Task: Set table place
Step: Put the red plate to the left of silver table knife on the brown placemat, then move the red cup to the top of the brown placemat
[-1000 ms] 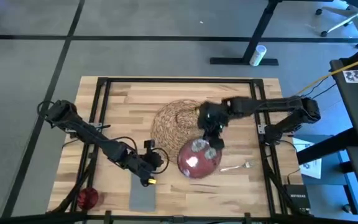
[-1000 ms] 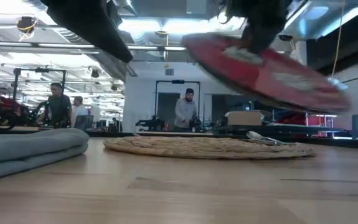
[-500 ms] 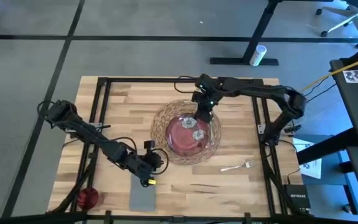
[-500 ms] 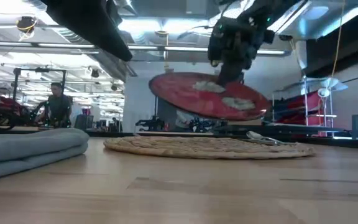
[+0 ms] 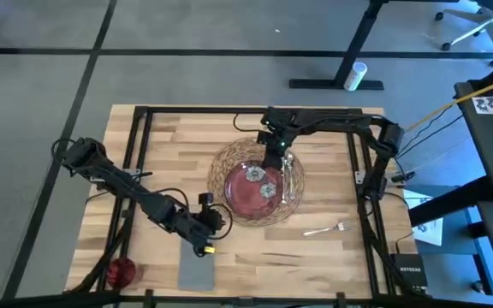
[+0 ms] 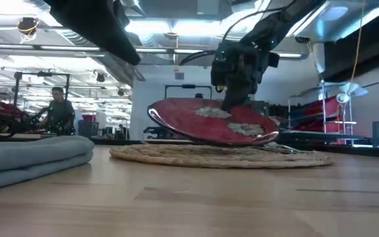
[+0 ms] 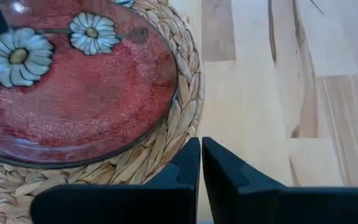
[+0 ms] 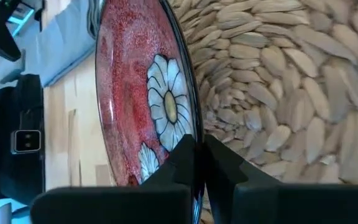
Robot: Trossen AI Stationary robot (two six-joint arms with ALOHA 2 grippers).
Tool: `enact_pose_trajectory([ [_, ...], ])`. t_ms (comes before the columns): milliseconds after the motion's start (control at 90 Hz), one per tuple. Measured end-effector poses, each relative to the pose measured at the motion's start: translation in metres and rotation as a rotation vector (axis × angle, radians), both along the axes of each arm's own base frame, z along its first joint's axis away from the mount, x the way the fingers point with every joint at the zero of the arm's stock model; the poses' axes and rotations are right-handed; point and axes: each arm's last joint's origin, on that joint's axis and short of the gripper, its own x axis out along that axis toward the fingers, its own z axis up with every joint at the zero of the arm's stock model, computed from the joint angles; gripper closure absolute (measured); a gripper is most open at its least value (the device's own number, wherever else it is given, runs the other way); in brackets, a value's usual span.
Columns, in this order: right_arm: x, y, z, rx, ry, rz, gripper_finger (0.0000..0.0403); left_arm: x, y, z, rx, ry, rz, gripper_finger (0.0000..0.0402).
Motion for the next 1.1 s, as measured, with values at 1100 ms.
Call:
enact_pose_trajectory([
  [1100,0.005,-0.02,-0.002,-0.153,-0.087,-0.039,0.0311,-0.001,0.001,-0.001,-0.012,0.007,0.021,0.0401],
])
